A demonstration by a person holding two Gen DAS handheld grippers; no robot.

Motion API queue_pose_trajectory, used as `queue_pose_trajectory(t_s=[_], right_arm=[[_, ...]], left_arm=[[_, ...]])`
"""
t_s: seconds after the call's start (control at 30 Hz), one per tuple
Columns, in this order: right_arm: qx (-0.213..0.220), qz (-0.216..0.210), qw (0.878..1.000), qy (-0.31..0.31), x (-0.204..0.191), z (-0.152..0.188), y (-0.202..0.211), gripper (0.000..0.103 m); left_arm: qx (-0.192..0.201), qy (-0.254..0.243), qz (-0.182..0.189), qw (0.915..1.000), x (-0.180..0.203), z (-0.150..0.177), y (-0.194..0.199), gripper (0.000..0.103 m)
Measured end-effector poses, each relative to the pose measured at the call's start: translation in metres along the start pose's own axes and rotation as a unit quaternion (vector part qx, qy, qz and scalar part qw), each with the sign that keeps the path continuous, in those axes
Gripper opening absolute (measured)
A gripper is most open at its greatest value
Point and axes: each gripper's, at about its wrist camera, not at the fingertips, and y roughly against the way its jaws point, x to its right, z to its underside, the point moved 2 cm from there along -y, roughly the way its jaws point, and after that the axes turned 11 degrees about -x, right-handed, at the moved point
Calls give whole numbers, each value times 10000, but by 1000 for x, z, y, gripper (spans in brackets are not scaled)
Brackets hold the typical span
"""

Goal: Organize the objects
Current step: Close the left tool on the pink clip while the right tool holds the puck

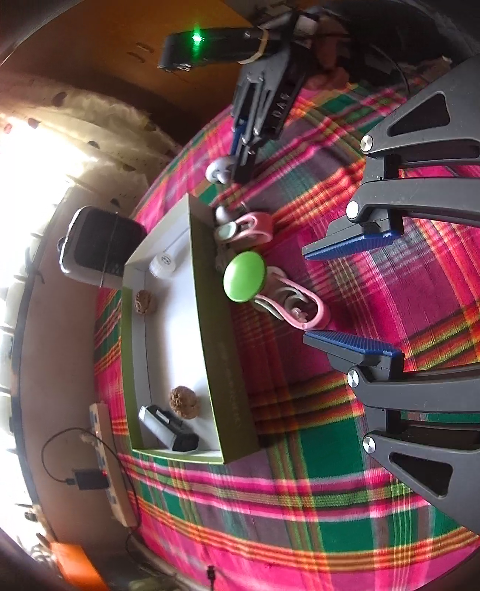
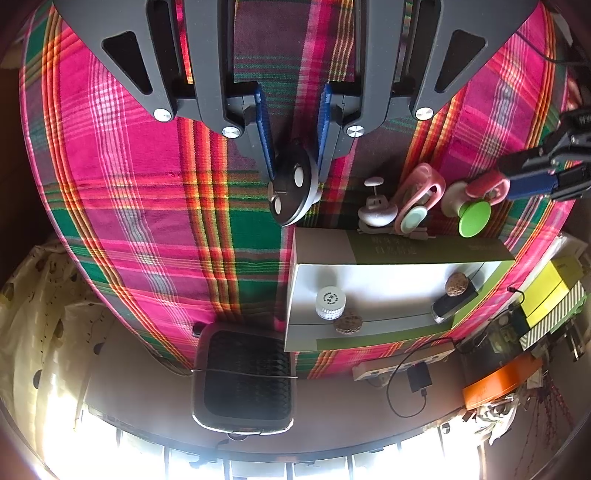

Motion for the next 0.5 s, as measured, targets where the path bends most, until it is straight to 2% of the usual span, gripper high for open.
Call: queue_pose_trajectory(t_s=[0.07,0.2,0.5], right_arm=[[0,-6,10000,1,0,0,0,23],[-6,-17,10000,17,-1,1,0,23],[-8,-23,10000,24,-1,1,0,23]], left_arm=[[29,-14,-135,9999,-2,-1,1,37],[65,29,-172,9998,-7,-6,2,37],[-93,-330,-223,9992,3,-17,-11,37]])
